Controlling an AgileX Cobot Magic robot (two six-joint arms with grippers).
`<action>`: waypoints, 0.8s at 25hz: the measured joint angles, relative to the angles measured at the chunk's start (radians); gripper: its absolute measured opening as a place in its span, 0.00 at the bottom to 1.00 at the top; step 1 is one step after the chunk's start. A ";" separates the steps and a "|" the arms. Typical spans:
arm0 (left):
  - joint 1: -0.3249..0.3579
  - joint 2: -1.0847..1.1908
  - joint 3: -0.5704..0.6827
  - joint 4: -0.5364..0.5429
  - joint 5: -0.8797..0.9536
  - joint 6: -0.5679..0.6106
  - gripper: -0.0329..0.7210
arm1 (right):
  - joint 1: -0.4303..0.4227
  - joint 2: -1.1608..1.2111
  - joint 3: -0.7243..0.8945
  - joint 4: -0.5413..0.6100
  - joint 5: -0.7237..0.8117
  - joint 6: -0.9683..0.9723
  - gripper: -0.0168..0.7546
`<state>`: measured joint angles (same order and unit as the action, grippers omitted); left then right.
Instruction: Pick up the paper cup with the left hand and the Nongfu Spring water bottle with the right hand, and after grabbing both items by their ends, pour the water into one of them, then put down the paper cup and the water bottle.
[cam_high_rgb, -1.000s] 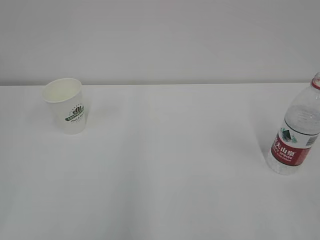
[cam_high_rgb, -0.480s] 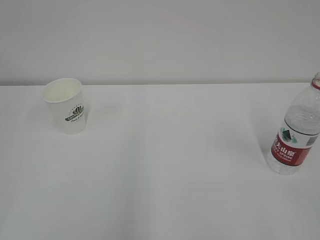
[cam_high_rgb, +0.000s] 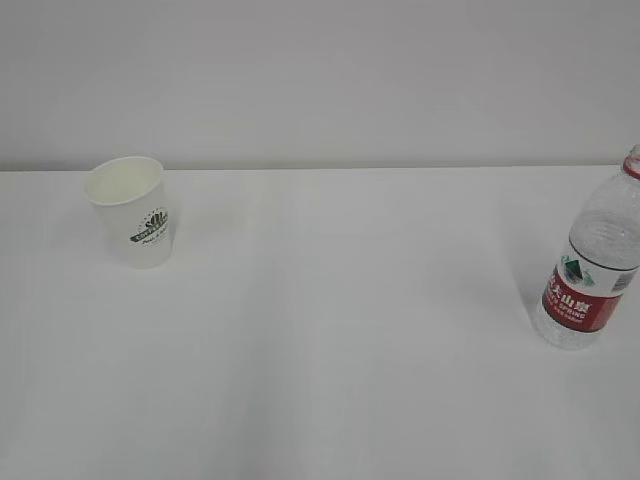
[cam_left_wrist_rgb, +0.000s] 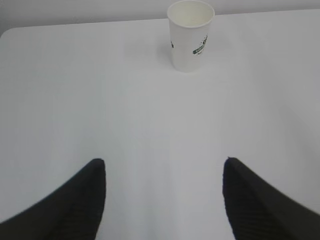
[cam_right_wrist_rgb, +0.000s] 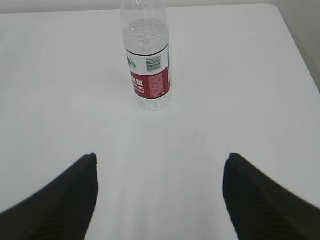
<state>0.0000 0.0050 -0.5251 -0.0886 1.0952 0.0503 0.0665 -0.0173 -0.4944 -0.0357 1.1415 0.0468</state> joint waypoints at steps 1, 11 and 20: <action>0.000 0.000 0.000 0.000 0.000 0.000 0.75 | 0.000 0.000 0.000 0.002 0.000 -0.006 0.78; 0.000 0.000 -0.006 0.000 -0.011 0.000 0.74 | 0.000 0.000 -0.037 0.002 -0.063 -0.059 0.78; 0.000 0.012 -0.049 -0.002 -0.052 0.000 0.74 | 0.000 0.000 -0.039 0.004 -0.100 -0.059 0.78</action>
<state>0.0000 0.0171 -0.5737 -0.0904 1.0434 0.0503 0.0665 -0.0173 -0.5335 -0.0320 1.0412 -0.0117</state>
